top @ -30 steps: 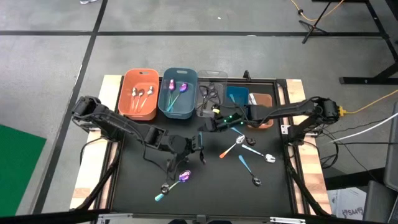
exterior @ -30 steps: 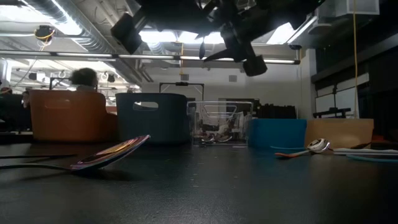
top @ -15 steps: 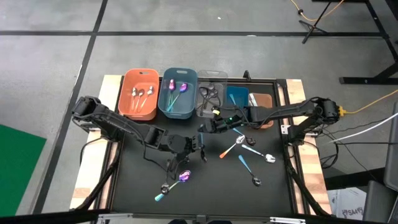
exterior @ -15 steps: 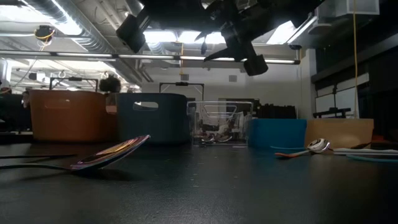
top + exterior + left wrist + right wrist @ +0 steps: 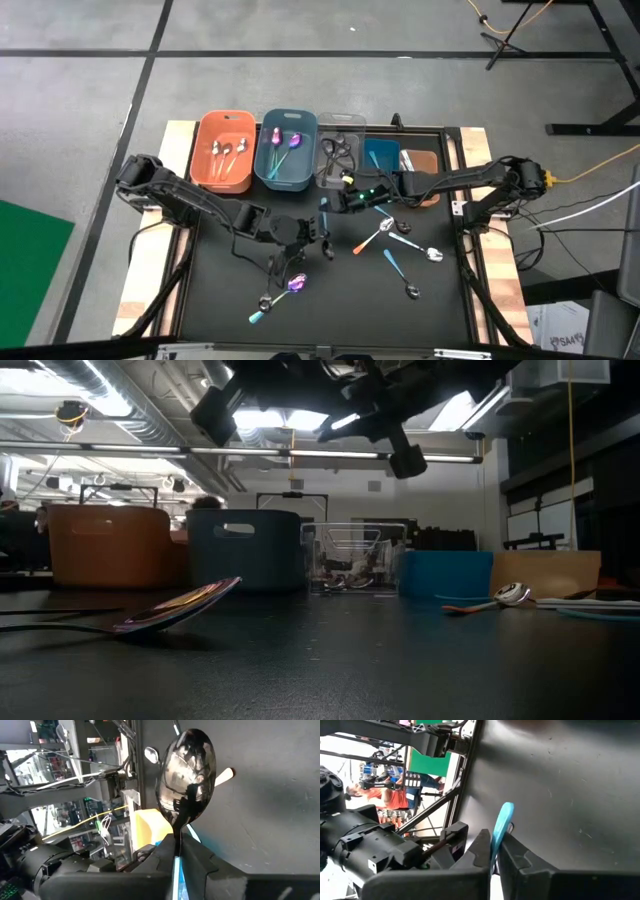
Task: Sort silverware by color (type)
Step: Put the light blue spoon into the right blue bin
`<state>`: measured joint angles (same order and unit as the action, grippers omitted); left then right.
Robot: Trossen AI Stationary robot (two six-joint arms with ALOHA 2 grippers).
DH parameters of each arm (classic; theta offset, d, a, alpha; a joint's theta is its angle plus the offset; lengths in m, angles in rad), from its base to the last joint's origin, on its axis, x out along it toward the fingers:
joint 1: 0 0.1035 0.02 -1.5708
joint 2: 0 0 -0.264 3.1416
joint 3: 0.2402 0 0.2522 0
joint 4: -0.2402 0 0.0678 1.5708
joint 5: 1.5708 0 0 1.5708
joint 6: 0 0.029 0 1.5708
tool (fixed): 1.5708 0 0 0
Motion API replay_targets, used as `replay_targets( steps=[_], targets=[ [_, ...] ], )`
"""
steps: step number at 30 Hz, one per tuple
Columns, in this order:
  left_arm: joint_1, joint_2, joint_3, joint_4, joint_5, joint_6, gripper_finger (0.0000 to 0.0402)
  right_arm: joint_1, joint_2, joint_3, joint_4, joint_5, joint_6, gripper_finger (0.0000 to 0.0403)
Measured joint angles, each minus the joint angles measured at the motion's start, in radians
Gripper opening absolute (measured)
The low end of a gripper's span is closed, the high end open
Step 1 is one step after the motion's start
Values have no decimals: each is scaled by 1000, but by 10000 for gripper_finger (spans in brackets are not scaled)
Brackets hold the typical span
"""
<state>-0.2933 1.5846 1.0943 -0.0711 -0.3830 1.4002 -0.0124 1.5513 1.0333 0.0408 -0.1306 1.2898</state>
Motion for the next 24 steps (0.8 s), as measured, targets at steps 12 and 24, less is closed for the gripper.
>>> replay_targets(
  steps=[12,24],
  targets=[
    [-1,0,0,3,8,-37,24,0,0,0,14,5,-19,2],
    [-33,0,0,8,-28,-40,29,-28,-19,-1,11,-29,-68,0]
  ],
)
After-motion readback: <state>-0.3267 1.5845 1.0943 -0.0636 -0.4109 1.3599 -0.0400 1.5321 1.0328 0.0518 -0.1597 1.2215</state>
